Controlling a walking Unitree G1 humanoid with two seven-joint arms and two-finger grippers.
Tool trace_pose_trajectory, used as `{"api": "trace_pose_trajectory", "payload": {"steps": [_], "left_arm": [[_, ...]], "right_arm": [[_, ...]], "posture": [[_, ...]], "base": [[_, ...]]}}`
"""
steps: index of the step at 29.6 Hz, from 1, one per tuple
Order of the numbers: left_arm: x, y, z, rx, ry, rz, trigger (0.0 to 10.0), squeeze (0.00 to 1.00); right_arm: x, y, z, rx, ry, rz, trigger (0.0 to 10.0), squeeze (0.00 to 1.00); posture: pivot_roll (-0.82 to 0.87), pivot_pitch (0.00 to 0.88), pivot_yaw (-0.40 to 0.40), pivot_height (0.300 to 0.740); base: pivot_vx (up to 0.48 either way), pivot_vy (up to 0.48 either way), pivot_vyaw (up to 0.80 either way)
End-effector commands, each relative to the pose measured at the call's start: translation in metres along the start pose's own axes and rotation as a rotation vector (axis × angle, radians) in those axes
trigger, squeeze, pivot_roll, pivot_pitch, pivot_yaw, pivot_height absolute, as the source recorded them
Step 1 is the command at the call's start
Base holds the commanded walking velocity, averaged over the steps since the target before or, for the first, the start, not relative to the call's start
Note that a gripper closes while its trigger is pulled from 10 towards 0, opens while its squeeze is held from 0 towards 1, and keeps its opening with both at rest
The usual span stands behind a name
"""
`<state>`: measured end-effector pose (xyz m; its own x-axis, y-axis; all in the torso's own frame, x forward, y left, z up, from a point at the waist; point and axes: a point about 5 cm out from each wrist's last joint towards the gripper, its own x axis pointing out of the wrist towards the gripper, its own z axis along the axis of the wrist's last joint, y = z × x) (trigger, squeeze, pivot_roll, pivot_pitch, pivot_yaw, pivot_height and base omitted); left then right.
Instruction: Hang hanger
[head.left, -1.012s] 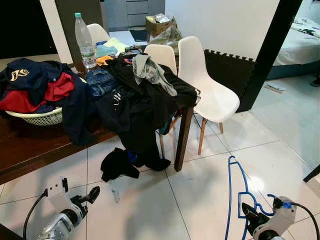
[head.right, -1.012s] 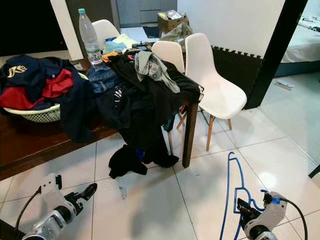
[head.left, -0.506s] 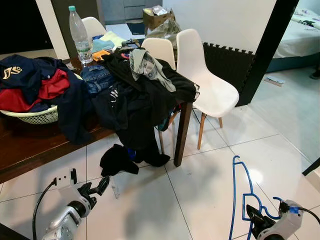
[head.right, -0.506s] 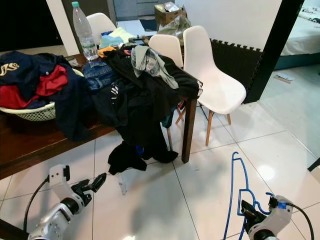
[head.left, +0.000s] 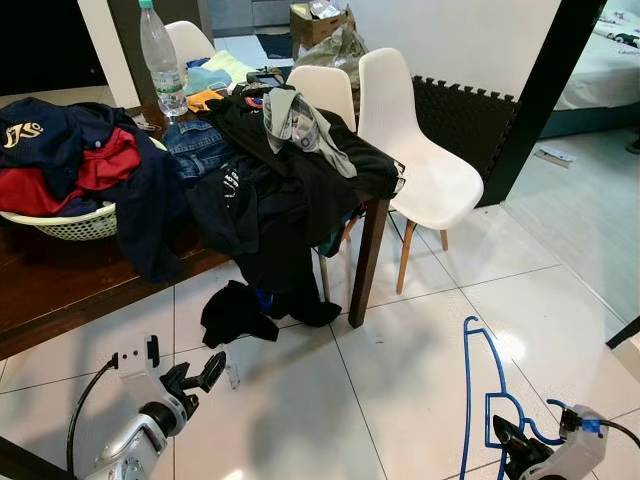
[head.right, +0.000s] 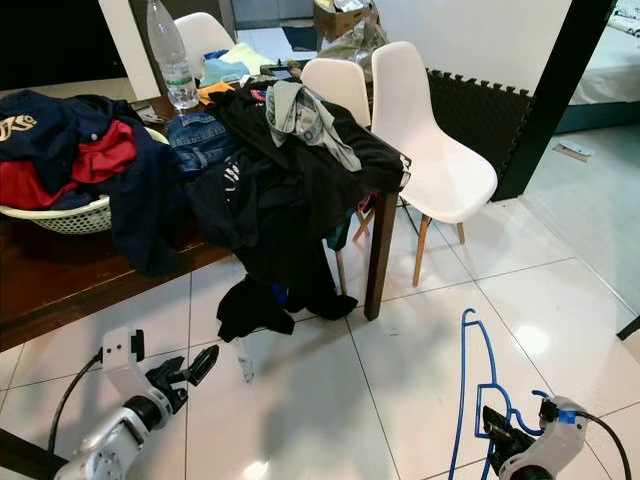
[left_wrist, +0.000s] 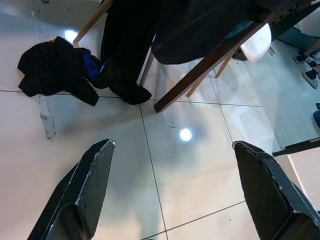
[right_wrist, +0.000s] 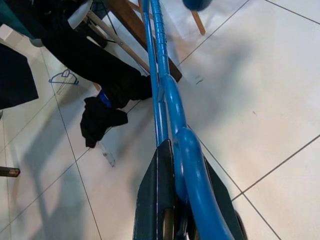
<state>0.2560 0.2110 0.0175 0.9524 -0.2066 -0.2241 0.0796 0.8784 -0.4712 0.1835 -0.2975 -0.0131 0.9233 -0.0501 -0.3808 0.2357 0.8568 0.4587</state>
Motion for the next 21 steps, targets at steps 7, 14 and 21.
{"api": "trace_pose_trajectory", "payload": {"steps": [7, 14, 21], "left_arm": [[-0.003, -0.0014, -0.0053, -0.013, 0.031, 0.014, 10.0, 0.0], [-0.0042, 0.0002, -0.0073, -0.016, 0.044, 0.022, 10.0, 0.0], [-0.0047, 0.0013, -0.0087, -0.018, 0.051, 0.025, 10.0, 0.0]], "right_arm": [[-0.0008, 0.0014, 0.0004, 0.019, -0.006, -0.003, 10.0, 0.0], [-0.0004, 0.0023, 0.0003, 0.019, -0.003, -0.002, 10.0, 0.0], [-0.0007, 0.0023, 0.0011, 0.018, -0.001, -0.001, 10.0, 0.0]], "posture": [[0.07, 0.136, 0.0, 0.74], [0.07, 0.137, -0.001, 0.74], [0.07, 0.135, -0.003, 0.74]], "base": [[0.0, 0.0, 0.0], [0.0, 0.0, 0.0], [0.0, 0.0, 0.0]]}}
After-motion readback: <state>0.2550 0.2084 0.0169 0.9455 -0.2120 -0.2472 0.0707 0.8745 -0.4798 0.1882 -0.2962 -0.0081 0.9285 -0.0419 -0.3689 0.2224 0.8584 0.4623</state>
